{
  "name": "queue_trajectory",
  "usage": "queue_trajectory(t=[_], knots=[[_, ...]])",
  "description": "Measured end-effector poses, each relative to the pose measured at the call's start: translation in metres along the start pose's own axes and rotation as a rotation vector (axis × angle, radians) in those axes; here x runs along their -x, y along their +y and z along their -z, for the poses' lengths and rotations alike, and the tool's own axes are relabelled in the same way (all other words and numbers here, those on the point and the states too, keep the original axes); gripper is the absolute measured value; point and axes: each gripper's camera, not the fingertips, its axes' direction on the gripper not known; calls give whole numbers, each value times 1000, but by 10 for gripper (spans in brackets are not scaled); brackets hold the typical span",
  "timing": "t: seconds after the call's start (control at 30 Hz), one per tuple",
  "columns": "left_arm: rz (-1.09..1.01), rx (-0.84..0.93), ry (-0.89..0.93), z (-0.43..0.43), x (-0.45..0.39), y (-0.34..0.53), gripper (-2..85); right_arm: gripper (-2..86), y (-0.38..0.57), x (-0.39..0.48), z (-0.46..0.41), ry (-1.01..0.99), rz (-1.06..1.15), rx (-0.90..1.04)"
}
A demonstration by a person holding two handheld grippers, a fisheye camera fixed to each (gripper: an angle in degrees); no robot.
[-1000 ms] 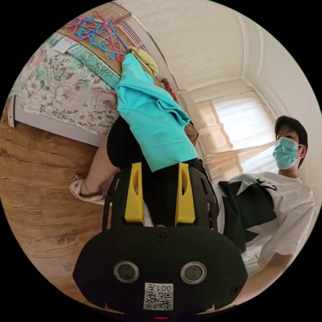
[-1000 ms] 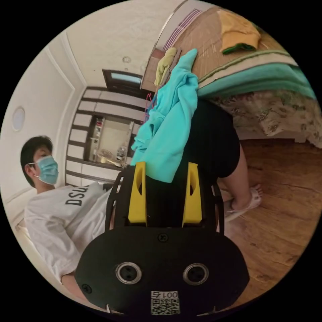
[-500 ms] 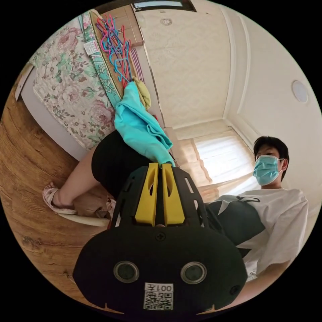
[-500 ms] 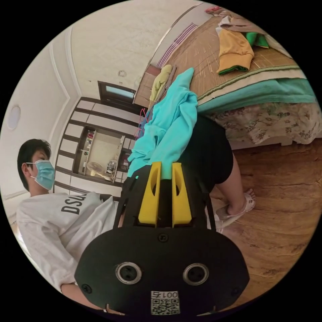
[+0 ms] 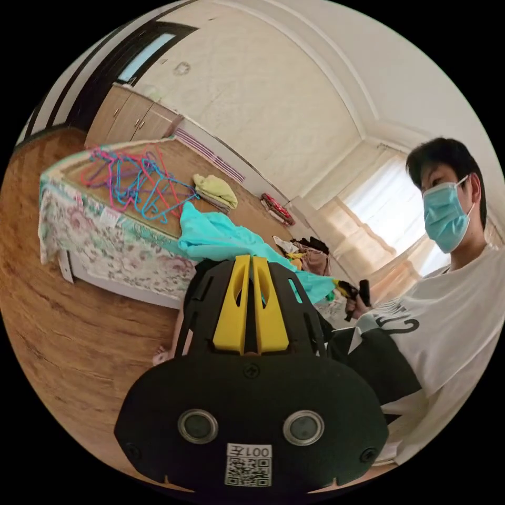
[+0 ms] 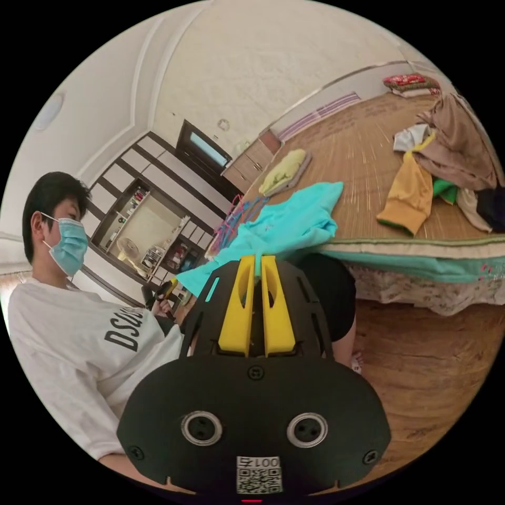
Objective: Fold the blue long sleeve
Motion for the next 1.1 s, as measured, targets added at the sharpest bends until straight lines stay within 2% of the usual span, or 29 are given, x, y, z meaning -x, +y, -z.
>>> queue_trajectory(t=[0.17, 0.37, 0.57, 0.7, 0.83, 0.97, 1.1], knots=[[-100, 3, -34, -1, -49, 3, -9, 15, 1, 21, 25, -24, 63, -66], [-126, -1, -54, -21, -86, 19, -9, 13, 20, 28, 42, -58, 28, -139], [-157, -42, -1, -115, -72, -36, -9, 15, -35, 6, -5, -55, 4, -174], [-50, -11, -36, -234, -25, -96, -9, 21, -109, -42, -83, 91, -93, -131], [122, 135, -167, -364, 43, -105, -9, 39, -145, -93, -186, 347, -130, 45], [127, 159, -185, -395, 63, -82, -8, 67, -147, -91, -221, 394, -94, 67], [-16, 248, -232, -385, 40, -53, -5, 87, -141, -42, -220, 511, 102, 140]])
